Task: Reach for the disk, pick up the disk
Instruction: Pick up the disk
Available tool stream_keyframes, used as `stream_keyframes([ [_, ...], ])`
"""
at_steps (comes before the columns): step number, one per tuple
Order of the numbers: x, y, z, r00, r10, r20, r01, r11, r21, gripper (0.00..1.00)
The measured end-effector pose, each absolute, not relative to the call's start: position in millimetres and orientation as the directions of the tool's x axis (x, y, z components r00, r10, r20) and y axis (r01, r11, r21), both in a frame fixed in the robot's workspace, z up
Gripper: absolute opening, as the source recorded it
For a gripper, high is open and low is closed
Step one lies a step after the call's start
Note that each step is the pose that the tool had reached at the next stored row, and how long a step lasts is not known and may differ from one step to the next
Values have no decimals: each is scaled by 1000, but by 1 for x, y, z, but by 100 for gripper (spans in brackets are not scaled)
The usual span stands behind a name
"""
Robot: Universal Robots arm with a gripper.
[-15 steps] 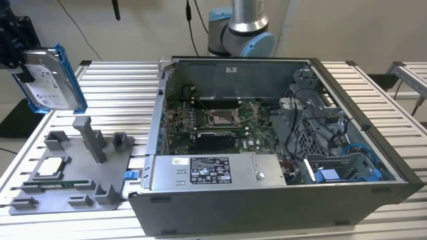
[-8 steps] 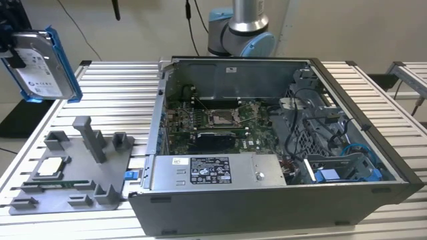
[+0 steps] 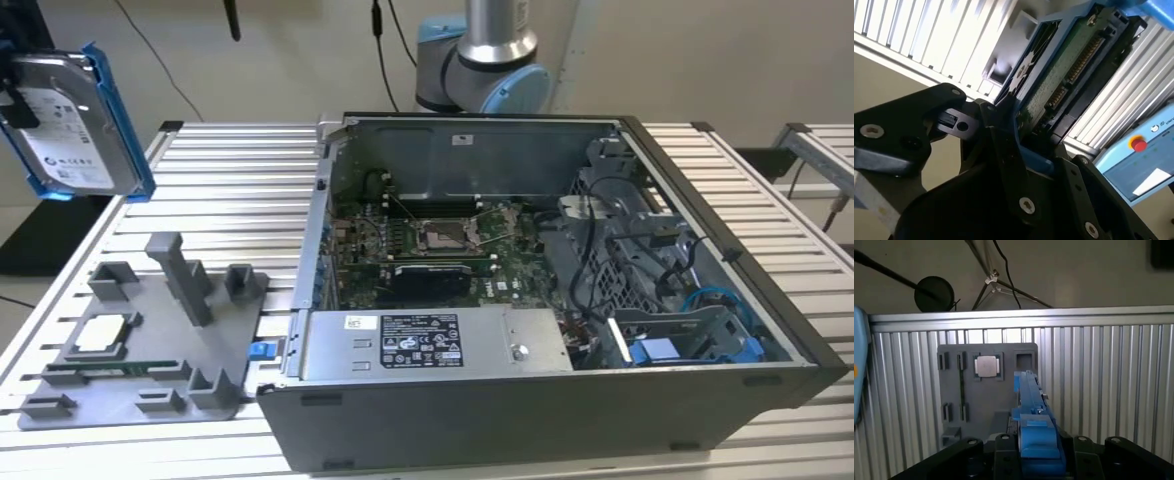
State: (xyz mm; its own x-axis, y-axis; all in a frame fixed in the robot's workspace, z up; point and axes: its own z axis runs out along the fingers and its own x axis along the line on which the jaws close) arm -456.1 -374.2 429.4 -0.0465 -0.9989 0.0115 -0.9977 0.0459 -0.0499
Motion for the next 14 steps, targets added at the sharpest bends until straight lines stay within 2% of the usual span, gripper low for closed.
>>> stream_keyframes([
  [14, -456, -374, 451, -45, -999, -7, -997, 45, -61, 0],
])
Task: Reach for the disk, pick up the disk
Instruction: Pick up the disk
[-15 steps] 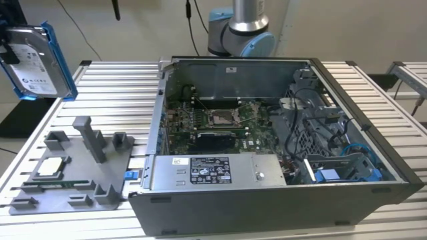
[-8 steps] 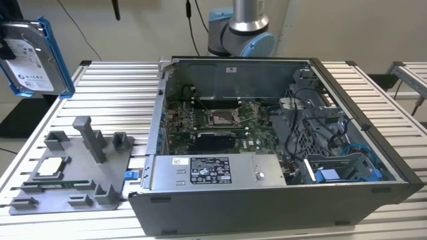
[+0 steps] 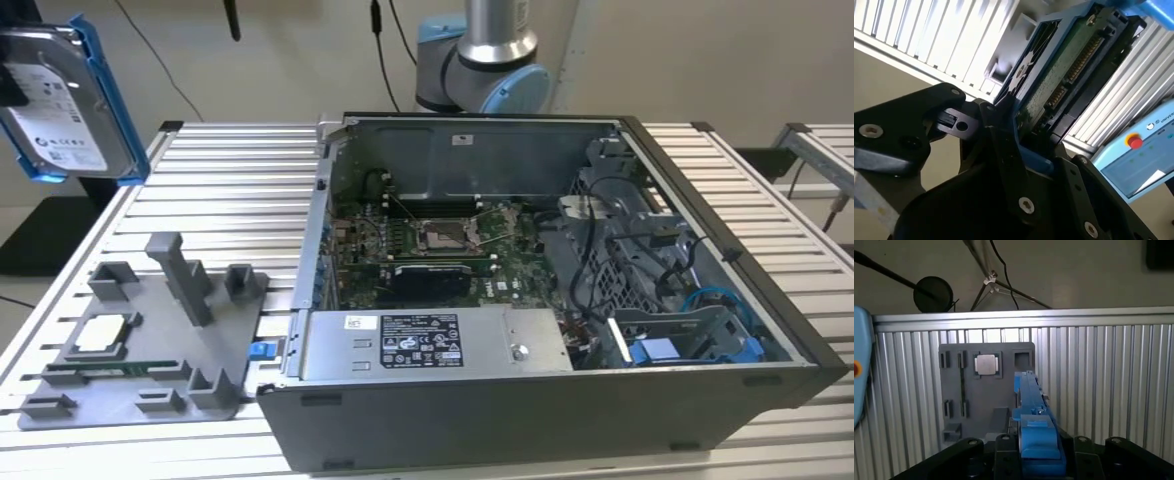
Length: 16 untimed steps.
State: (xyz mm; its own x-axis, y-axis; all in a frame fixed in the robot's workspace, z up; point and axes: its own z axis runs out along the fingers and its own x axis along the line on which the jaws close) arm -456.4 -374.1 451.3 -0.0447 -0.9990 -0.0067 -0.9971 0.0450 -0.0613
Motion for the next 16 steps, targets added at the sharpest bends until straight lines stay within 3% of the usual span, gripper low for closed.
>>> stream_keyframes([
  [7, -456, -374, 456, -36, -998, -43, -996, 40, -74, 0],
  [16, -456, -374, 494, -33, -998, -45, -997, 36, -74, 0],
])
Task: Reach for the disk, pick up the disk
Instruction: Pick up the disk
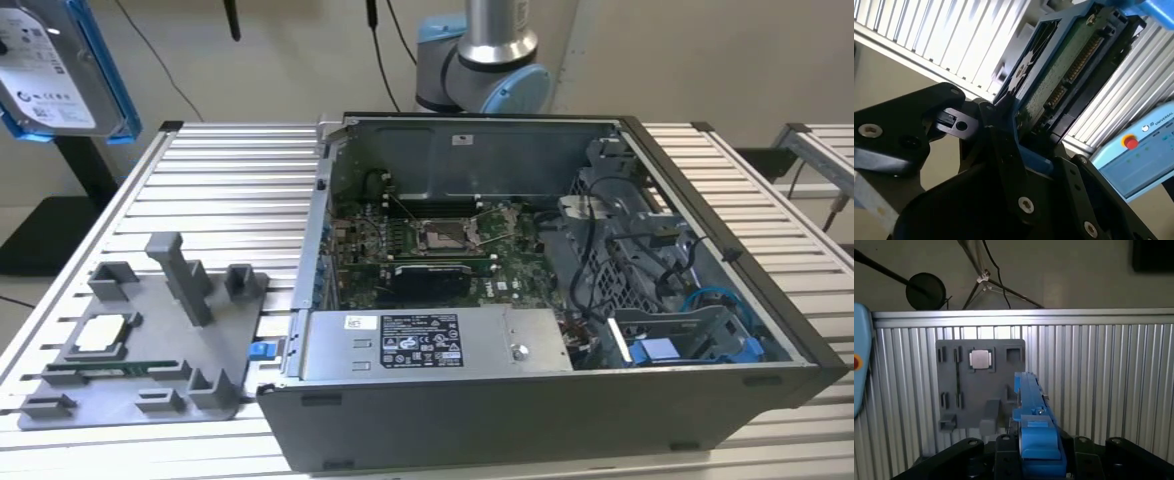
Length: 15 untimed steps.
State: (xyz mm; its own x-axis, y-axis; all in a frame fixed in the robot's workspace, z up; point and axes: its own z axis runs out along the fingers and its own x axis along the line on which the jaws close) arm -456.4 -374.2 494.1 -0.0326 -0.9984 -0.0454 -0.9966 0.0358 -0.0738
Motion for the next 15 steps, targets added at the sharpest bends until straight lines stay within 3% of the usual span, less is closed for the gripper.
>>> stream_keyframes([
  [15, -432, -374, 498, -32, -998, -45, -997, 35, -72, 0],
])
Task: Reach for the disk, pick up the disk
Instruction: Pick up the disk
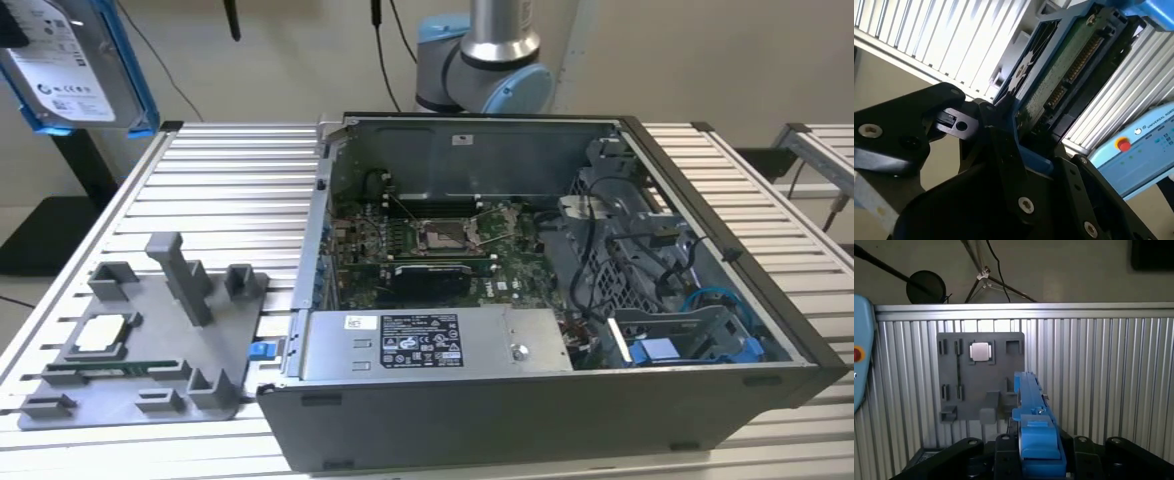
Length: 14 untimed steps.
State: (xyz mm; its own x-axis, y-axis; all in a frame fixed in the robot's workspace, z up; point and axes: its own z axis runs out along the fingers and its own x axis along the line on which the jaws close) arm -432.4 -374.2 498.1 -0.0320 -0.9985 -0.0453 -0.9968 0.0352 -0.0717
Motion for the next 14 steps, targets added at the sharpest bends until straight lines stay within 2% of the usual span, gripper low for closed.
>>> stream_keyframes([
  [14, -372, -374, 498, -31, -998, -45, -997, 34, -66, 0],
])
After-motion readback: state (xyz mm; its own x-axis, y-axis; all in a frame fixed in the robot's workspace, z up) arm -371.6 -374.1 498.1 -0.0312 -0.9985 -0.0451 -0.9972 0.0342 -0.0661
